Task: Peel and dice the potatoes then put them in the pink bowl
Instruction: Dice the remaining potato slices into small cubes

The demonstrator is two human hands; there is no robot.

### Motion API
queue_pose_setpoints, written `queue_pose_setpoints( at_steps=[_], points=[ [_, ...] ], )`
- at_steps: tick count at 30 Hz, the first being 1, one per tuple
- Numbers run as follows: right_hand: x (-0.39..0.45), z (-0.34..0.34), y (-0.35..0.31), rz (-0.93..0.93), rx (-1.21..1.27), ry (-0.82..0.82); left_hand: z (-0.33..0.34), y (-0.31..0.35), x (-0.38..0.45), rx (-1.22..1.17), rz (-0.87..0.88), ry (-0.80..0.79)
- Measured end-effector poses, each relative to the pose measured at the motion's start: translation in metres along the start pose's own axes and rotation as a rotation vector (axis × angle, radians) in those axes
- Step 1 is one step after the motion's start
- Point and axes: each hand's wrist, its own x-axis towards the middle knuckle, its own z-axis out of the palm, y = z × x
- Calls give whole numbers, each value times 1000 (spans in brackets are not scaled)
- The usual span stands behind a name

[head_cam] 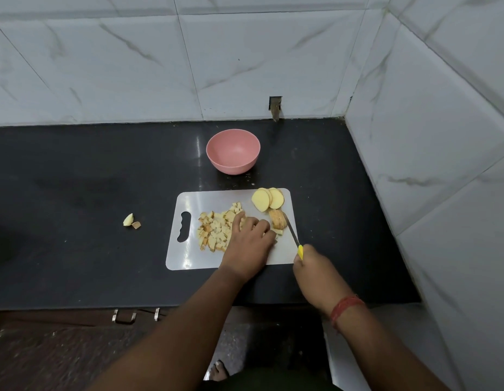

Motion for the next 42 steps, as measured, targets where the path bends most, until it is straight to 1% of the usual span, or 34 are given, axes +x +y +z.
queue_pose_setpoints(
  at_steps=[3, 6, 9, 12, 14, 19, 23, 25, 29, 33, 36, 42],
  points=[
    [1, 1, 0, -13, 17, 26, 2, 0, 6, 50, 91, -37],
    [1, 1, 0, -15, 25, 30, -2, -5, 9, 77, 71, -67],
    [2, 0, 0, -13, 49, 38, -8, -3, 13, 64, 41, -29],
    [6, -1, 0, -7, 67, 44, -8, 4, 19, 59, 129, 11],
    [7, -1, 0, -9, 72, 45, -6, 6, 22, 68, 160, 6],
    [6, -3, 2, -31, 72, 58, 1, -5, 13, 106, 86, -26],
    [6, -5, 4, -34, 57, 57, 1, -19, 5, 130, -42, -47],
    [6, -4, 4, -33, 56, 59, -1, -18, 6, 106, -73, -44],
    [7, 0, 4, -30, 52, 50, -6, -7, 17, 50, -50, -98],
    [6, 7, 9, -26, 35, 38, -8, -4, 21, 68, -39, -179],
    [7, 13, 16, 3, -4, 23, -9, -5, 20, 56, -36, -181],
    [7, 28, 20, 53, -103, -68, -9, -2, 19, 17, -63, -173]
  ],
)
